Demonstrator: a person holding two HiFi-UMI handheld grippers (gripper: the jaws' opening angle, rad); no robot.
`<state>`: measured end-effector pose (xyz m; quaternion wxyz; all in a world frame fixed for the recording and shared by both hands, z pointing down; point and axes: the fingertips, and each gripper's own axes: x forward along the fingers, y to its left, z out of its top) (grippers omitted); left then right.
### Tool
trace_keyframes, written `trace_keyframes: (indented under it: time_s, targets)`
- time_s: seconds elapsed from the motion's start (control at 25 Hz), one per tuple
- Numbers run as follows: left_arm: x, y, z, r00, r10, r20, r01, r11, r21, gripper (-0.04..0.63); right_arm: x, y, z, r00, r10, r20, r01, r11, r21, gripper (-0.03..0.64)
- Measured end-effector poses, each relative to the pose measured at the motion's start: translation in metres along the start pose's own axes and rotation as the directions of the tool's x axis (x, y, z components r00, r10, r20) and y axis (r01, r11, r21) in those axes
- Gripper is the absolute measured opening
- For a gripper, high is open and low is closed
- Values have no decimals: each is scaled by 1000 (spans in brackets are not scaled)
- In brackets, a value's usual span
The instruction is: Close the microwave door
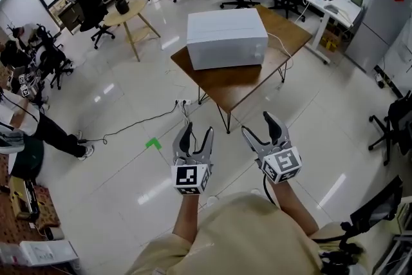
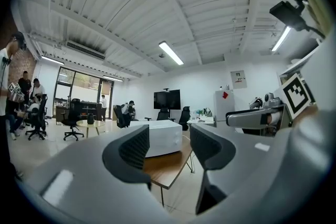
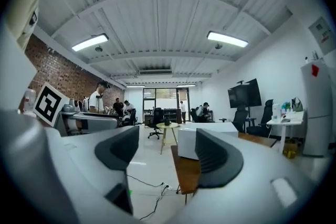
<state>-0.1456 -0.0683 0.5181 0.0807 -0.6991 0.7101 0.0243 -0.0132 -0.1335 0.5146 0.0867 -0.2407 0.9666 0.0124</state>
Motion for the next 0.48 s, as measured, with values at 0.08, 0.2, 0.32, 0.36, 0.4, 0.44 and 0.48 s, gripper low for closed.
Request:
trace_keyframes:
  time_s: [0.08,0.2,0.32,0.36,0.4,0.44,0.48]
  targets:
    - [4,-2,2,1000,-18,-3,18,1000,1,247,-1,0,0,1000,-14,-6,14,1000,2,327]
    - [9,-9,0,999,-43,-11,43,999,11,247,-3,-5,-2,999,-34,-15,34,999,4,327]
    - [13,-15,-7,998,-63,-21,63,998,15,247,-6,-12,-8,999,-49,-18,49,999,3,327]
    - [14,-18,-9,998,-66,-24,66,998,16,247,-6,-14,-10,999,-51,-19,51,999,4,327]
    - [15,-20,-11,997,-68,-26,68,998,16,247,-7,-16,-11,998,-51,-21,51,999,5,327]
    - [16,-21,-13,997,-70,-28,70,997,15,247,-8,-17,-13,998,-51,-21,51,999,7,327]
    - [17,-23,-14,997,-71,-30,72,997,14,247,-9,-18,-14,999,-50,-22,50,999,8,327]
